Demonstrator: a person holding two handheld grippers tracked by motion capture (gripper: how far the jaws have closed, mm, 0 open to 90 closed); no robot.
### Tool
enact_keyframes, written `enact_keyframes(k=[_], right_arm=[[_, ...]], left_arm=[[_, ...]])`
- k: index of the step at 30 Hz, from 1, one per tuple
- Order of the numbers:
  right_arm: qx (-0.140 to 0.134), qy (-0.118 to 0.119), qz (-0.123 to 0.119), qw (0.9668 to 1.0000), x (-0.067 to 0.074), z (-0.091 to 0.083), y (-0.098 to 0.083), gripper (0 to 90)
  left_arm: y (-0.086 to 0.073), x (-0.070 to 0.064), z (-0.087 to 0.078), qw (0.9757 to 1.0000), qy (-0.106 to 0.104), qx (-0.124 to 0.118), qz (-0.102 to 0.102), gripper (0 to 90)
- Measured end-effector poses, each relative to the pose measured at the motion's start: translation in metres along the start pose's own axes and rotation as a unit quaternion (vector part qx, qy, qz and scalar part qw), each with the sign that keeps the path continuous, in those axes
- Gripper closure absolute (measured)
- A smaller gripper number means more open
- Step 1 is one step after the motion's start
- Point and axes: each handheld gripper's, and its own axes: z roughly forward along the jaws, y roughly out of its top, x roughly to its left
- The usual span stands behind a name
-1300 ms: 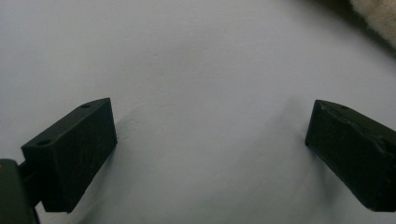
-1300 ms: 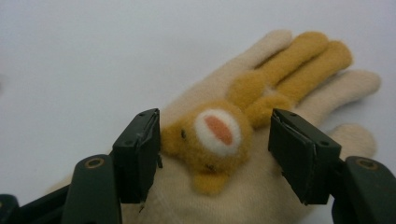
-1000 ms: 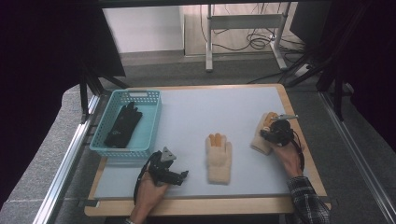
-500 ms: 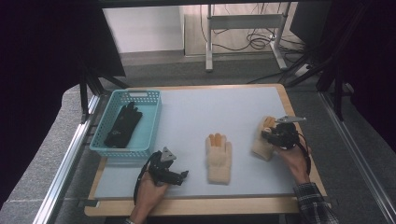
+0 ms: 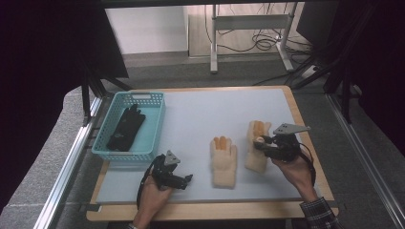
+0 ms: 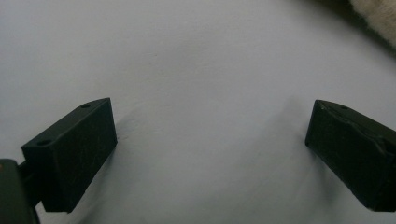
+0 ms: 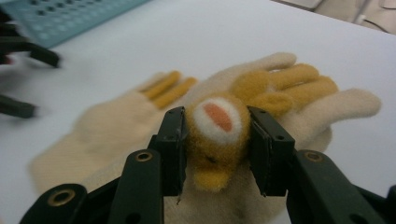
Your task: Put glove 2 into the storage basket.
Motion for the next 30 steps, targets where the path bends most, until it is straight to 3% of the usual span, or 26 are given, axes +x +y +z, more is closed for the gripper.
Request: enact_keyframes(k=[4,5,14,18,24,27,30], right_arm=[[0.007,0.037,-0.02,0.9991,0.028,0.01,0.008,58.9],[0.007,0.037,-0.02,0.9991,0.028,0.01,0.008,58.9],[0.029,0.077,-0.06,0.9948,0.071,0.045,0.017,58.9],[0.042,0.08,-0.063,0.9939,0.078,0.057,0.015,58.8],[0.063,0.068,-0.045,0.9947,0.079,0.085,0.0,54.8],[0.065,0.066,-0.041,0.9948,0.08,0.089,-0.003,52.9],[0.054,0.07,-0.029,0.9957,0.079,0.089,-0.006,45.1]], left_arm=[[0.0,0.0,0.0,1.0,0.0,0.0,0.0,2.3],[0.0,0.0,0.0,1.0,0.0,0.0,0.0,2.3],[0.0,0.0,0.0,1.0,0.0,0.0,-0.001,2.3],[0.0,0.0,0.0,1.0,0.0,0.0,0.0,2.3],[0.0,0.0,0.0,1.0,0.0,0.001,0.001,2.3],[0.0,0.0,0.0,1.0,0.0,0.001,0.001,2.3],[0.0,0.0,0.0,1.0,0.0,0.001,0.001,2.4]])
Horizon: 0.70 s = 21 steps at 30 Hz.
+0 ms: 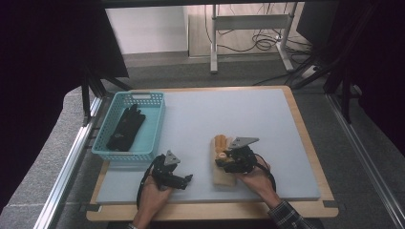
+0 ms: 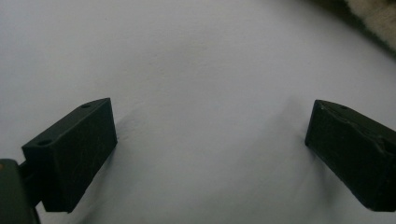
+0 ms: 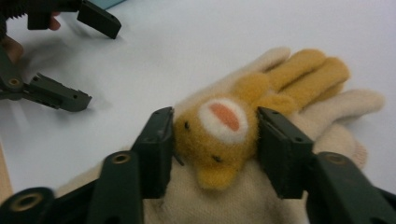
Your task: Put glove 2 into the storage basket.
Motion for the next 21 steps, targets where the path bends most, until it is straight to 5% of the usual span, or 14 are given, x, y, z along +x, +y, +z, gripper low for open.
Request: enact_keyframes(k=[8,15,21], right_arm=[[-0.025,-0.012,0.006,0.9996,-0.017,-0.028,-0.001,41.4],[-0.004,-0.019,0.028,0.9994,-0.032,-0.038,-0.026,66.0],[0.013,-0.005,0.025,0.9996,-0.03,-0.036,-0.043,78.5]], left_arm=[[0.0,0.0,0.0,1.0,0.0,0.0,0.0,2.3],[0.0,0.0,0.0,1.0,0.0,0.0,0.0,2.3],[0.0,0.0,0.0,1.0,0.0,0.0,0.0,2.4]])
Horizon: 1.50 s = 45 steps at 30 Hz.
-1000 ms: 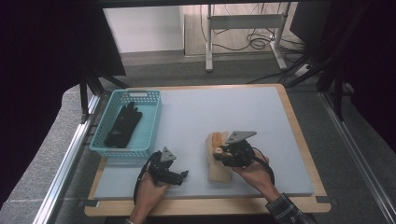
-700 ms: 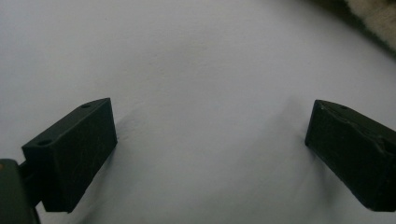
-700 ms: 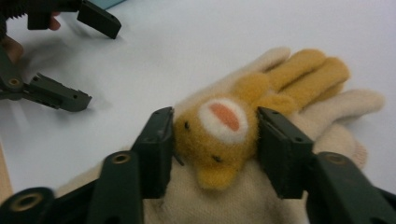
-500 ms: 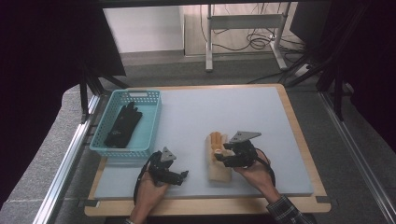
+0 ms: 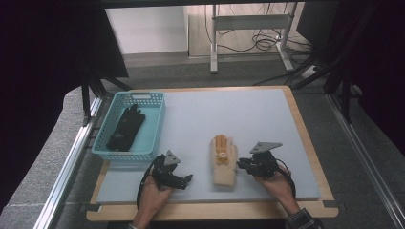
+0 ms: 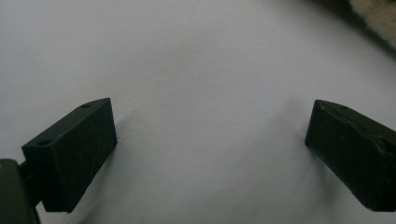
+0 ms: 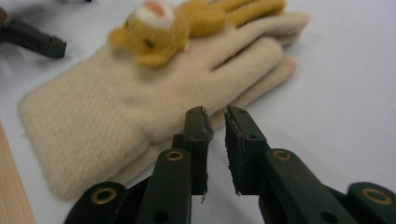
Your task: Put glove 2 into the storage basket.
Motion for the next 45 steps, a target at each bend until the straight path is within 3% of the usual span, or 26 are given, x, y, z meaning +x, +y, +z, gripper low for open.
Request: enact_keyframes(k=[9,17,31,40,45], right_arm=[[0.009,0.022,-0.01,0.9997,0.008,0.009,-0.015,87.3],[0.005,0.032,-0.014,0.9994,0.016,0.015,-0.013,87.7],[0.001,0.05,-0.022,0.9985,0.035,0.041,0.004,87.3],[-0.002,0.046,-0.025,0.9986,0.042,0.058,0.017,86.1],[-0.006,0.035,-0.038,0.9986,0.048,0.07,0.026,85.3]], left_arm=[[0.0,0.0,0.0,1.0,0.0,0.0,0.0,2.4],[0.0,0.0,0.0,1.0,0.0,0.0,0.0,2.4],[0.0,0.0,-0.001,1.0,0.002,-0.001,-0.002,3.2],[-0.006,0.003,-0.007,1.0,0.004,0.001,-0.006,4.6],[-0.009,0.004,-0.009,1.0,0.006,0.002,-0.006,3.4]])
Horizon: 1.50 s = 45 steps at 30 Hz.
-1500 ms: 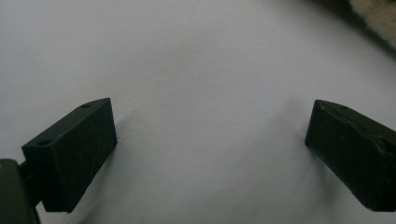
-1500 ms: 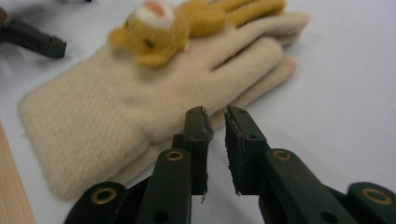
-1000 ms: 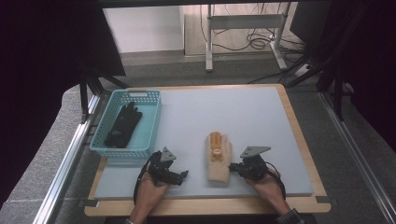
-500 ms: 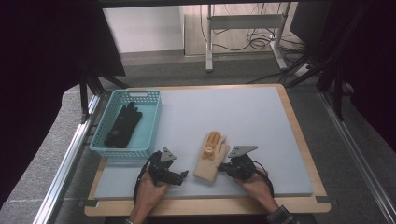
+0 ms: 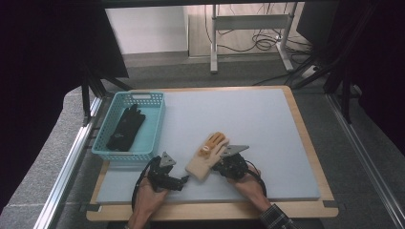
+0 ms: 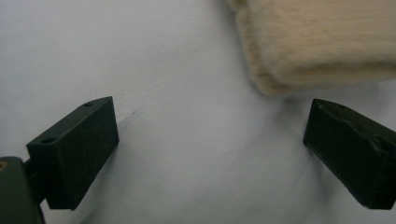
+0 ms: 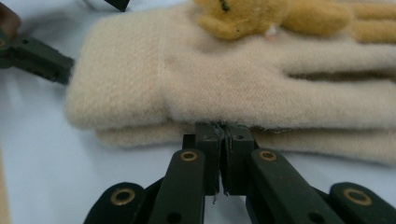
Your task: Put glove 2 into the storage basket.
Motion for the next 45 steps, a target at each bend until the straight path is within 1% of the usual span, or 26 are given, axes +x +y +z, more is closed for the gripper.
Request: enact_keyframes(k=[3,7,8,10,15,18,25,31,45], right_arm=[[0.001,-0.007,-0.013,0.9999,0.003,0.004,0.003,84.6],[0.0,-0.004,-0.008,1.0,0.002,0.002,0.002,82.2],[-0.001,-0.004,-0.009,0.9999,0.002,0.001,0.001,80.4],[-0.002,-0.012,-0.012,0.9998,0.002,-0.002,0.0,76.2],[-0.009,-0.027,-0.012,0.9995,0.0,-0.013,-0.002,70.5],[-0.013,-0.037,-0.009,0.9992,-0.004,-0.022,-0.004,66.7],[-0.022,-0.048,-0.002,0.9986,-0.015,-0.044,-0.01,57.0],[-0.026,-0.067,0.001,0.9974,-0.023,-0.06,-0.015,48.7],[-0.026,-0.102,0.036,0.9938,-0.044,-0.089,-0.037,30.2]], left_arm=[[0.0,0.0,0.0,1.0,0.0,0.001,0.0,3.2],[0.0,0.0,0.0,1.0,-0.002,0.002,-0.001,3.3],[0.0,0.0,0.0,1.0,-0.002,0.003,-0.001,3.2],[0.0,0.0,0.0,1.0,-0.002,0.003,-0.001,3.2],[0.0,0.0,0.001,1.0,-0.001,0.002,0.0,3.2],[0.0,0.0,0.0,1.0,0.0,0.001,0.0,3.3],[0.0,0.0,0.001,1.0,-0.001,-0.001,-0.001,3.3],[0.0,0.0,0.001,1.0,-0.001,-0.001,-0.002,3.3],[0.0,0.0,0.001,1.0,-0.001,-0.003,-0.004,3.4]])
